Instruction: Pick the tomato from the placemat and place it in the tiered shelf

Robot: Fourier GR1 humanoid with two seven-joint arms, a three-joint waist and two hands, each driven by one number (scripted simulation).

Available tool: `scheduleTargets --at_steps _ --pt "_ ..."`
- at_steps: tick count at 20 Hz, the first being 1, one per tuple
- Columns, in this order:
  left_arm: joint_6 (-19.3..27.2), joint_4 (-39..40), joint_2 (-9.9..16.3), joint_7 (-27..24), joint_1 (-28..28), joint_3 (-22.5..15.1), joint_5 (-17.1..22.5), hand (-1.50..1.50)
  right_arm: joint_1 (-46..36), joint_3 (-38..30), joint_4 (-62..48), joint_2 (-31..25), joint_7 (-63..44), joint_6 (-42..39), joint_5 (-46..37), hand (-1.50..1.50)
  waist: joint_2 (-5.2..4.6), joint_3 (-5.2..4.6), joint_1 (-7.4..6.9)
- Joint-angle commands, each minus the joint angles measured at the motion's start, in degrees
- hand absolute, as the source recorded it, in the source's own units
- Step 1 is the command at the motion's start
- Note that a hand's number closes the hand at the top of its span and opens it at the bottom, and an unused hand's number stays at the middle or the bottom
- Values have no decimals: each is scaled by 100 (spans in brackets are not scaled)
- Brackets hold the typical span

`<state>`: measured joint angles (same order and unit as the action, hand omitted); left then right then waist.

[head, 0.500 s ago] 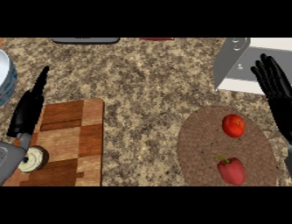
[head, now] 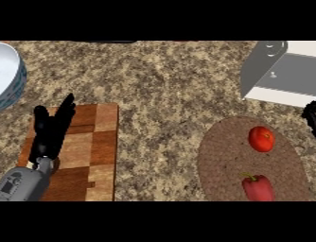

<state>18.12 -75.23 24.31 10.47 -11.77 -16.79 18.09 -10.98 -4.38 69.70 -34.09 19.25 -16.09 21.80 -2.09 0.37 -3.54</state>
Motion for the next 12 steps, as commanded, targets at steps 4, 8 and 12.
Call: scheduleTargets --at_steps 4,8,12 --pt "-447 25 -278 178 389 41 568 0 -335 -190 -1993 -328 940 -1929 312 -150 53 15 -77" --pt "-639 16 -76 285 261 247 695 0 -498 64 -2413 -703 1728 -2967 -192 -150 66 23 -77" --pt "-490 90 -296 206 377 169 606 0 -739 266 -2527 -1145 1846 -3606 -426 -150 88 9 14"
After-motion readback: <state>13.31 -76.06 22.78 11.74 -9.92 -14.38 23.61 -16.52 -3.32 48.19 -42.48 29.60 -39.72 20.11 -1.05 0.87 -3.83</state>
